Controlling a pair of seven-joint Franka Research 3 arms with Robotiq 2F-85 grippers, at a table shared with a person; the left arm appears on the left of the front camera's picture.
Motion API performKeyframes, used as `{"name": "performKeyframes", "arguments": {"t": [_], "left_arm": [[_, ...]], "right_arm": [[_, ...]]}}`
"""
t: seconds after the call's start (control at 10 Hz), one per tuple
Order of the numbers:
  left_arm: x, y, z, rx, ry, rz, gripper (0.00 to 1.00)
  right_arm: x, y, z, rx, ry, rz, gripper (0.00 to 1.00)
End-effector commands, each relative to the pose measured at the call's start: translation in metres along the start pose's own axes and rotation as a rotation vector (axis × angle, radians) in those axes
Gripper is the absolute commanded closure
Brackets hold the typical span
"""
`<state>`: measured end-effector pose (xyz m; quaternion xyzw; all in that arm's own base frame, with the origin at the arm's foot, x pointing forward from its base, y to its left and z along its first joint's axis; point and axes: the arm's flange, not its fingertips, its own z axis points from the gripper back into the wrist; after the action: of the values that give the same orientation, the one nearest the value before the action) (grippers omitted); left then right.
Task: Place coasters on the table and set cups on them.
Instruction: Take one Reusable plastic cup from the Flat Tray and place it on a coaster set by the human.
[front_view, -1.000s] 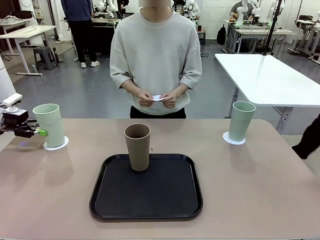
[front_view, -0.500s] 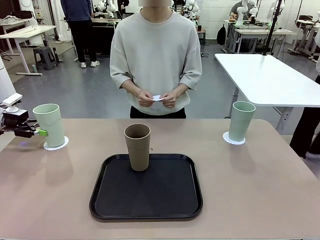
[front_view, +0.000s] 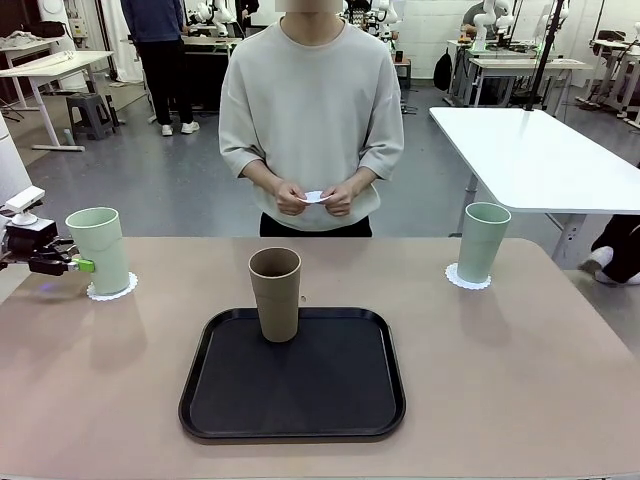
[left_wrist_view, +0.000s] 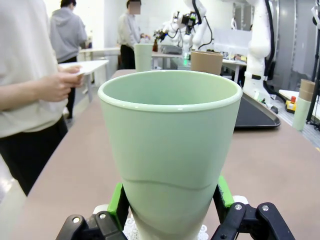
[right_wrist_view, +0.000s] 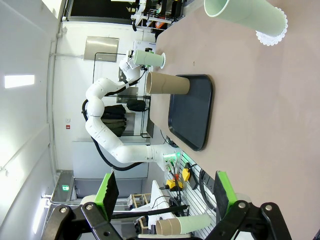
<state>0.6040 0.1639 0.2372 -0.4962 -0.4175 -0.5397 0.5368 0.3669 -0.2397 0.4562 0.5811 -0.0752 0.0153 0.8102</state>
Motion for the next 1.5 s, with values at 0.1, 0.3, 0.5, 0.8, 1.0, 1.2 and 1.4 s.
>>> {"name": "performKeyframes", "arguments": {"t": [0.1, 0.3, 0.5, 0.8, 1.0, 1.2, 1.4], "left_arm": [[-0.001, -0.004, 0.001, -0.045, -0.009, -0.059, 0.15], [0.001, -0.007, 0.006, -0.051, -0.02, -0.076, 0.15], [0.0, -0.006, 0.004, -0.06, -0.019, -0.083, 0.15], [-0.004, 0.0, 0.004, -0.057, -0.018, -0.069, 0.15], [-0.007, 0.004, 0.007, -0.047, -0.017, -0.065, 0.15], [-0.008, 0.008, 0.012, -0.029, -0.021, -0.06, 0.15], [-0.008, 0.011, 0.014, -0.025, -0.029, -0.058, 0.15]], "right_arm": [[0.0, 0.001, 0.0, -0.001, -0.001, -0.015, 0.0], [0.0, 0.001, 0.0, -0.001, -0.001, -0.015, 0.0], [0.0, 0.001, 0.0, -0.001, -0.001, -0.015, 0.0], [0.0, 0.001, 0.0, -0.001, -0.001, -0.015, 0.0], [0.0, 0.001, 0.0, -0.001, -0.001, -0.015, 0.0], [0.0, 0.001, 0.0, -0.001, -0.001, -0.015, 0.0], [0.0, 0.001, 0.0, -0.001, -0.001, -0.015, 0.0]]}}
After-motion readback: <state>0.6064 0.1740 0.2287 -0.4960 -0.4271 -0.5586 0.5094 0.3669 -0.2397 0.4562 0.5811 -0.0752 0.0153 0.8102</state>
